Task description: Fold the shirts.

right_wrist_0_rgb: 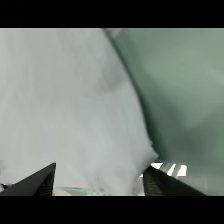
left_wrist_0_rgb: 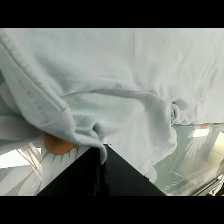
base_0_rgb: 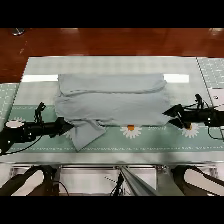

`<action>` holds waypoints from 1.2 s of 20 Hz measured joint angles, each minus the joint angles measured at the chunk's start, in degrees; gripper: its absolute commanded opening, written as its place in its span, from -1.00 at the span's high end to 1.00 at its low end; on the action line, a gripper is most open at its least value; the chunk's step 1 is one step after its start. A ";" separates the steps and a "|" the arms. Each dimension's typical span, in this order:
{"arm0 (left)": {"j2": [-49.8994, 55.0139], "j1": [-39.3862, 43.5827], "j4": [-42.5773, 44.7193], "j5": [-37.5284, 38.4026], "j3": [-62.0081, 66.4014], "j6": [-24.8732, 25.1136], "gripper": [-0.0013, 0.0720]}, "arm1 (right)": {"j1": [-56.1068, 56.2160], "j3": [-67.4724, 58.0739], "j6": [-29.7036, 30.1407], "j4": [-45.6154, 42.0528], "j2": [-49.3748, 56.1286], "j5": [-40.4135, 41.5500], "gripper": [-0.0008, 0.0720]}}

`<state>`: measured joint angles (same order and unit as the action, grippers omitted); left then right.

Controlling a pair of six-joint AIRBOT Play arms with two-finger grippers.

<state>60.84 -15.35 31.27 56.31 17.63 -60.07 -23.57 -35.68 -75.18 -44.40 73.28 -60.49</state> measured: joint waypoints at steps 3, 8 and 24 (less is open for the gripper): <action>0.00 -0.11 -0.02 -0.17 0.33 0.02 0.92 | 4.22 -3.19 0.68 0.81 2.64 1.66 0.88; 0.31 -2.64 0.00 1.05 7.13 -0.11 0.92 | 6.97 -12.81 3.37 0.46 4.15 -1.03 0.88; 39.34 0.68 -0.42 4.94 60.02 -10.27 0.92 | 7.85 -42.12 2.99 10.01 24.46 1.25 0.88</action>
<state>100.18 -14.68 30.85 61.25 77.65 -70.35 -15.73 -77.80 -72.18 -34.39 97.73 -59.24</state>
